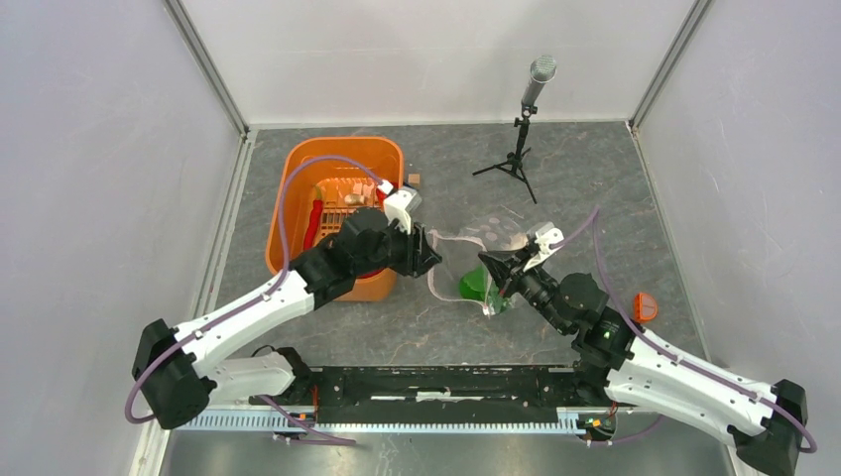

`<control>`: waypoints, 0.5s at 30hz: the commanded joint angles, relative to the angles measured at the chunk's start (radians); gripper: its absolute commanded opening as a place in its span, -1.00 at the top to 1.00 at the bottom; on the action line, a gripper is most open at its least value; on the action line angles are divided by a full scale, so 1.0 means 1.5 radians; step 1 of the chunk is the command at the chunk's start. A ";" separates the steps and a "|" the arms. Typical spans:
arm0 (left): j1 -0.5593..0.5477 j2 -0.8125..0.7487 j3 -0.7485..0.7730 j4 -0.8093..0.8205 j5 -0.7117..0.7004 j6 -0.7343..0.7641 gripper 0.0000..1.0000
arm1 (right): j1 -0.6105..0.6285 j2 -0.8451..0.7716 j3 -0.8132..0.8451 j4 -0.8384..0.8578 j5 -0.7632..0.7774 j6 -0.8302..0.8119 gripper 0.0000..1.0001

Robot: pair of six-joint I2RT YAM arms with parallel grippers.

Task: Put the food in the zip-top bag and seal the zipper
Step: Adjust the zipper food storage bag at the center of the board, then pick up the fake fruit from the bin.

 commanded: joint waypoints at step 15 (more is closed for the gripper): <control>0.123 -0.100 0.183 -0.201 -0.192 0.070 -1.00 | -0.001 0.034 0.063 0.005 0.019 0.052 1.00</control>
